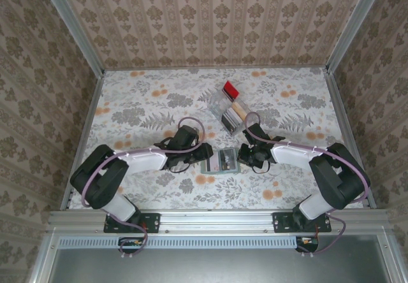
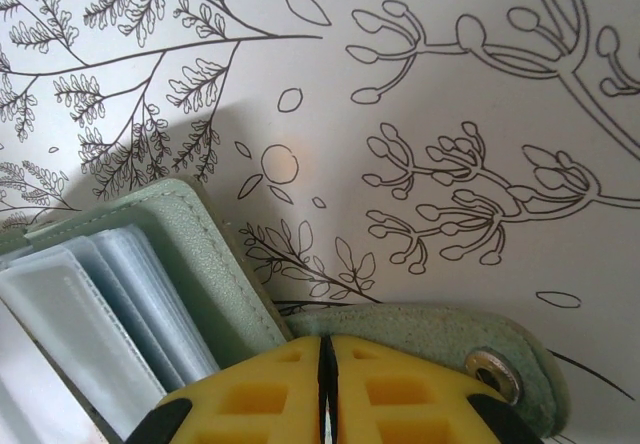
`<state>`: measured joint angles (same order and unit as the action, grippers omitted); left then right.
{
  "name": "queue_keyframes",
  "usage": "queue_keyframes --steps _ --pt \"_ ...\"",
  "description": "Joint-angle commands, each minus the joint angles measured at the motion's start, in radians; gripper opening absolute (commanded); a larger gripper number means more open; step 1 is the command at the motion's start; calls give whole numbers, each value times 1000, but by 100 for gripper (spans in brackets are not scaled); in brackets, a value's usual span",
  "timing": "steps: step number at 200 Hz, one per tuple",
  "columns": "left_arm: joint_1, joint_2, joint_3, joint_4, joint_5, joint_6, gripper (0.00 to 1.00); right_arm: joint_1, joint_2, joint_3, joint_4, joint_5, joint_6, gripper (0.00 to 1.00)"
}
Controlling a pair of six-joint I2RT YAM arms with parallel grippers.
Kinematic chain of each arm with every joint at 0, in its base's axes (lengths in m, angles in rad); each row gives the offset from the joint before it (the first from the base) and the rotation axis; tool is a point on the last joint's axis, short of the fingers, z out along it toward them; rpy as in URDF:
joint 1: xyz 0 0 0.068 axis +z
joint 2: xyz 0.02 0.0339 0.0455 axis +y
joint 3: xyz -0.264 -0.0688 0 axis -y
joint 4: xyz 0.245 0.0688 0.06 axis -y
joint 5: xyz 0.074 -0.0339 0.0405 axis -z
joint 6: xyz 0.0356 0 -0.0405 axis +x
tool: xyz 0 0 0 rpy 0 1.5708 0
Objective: Put the credit cards into the card holder
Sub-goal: Close the card holder at the center of the table.
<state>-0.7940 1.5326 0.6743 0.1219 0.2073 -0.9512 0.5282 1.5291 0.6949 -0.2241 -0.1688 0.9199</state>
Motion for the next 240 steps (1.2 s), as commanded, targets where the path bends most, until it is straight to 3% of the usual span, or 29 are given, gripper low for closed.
queue_keyframes --steps 1,30,75,136,175,240 --pt "-35 -67 26 56 7 -29 51 8 34 0 -9 -26 -4 12" --pt "-52 -61 42 73 13 -31 51 7 27 4 -9 -30 -3 12" --pt "-82 79 121 148 99 -41 51 4 -44 20 -37 -34 -9 13" --pt "-114 213 205 108 119 -44 52 -97 -294 62 -305 123 -127 30" --pt "-114 210 211 81 118 -30 52 -145 -280 38 -281 1 -193 35" --pt "-114 216 211 68 110 -32 52 -145 -149 64 -227 -106 -209 30"
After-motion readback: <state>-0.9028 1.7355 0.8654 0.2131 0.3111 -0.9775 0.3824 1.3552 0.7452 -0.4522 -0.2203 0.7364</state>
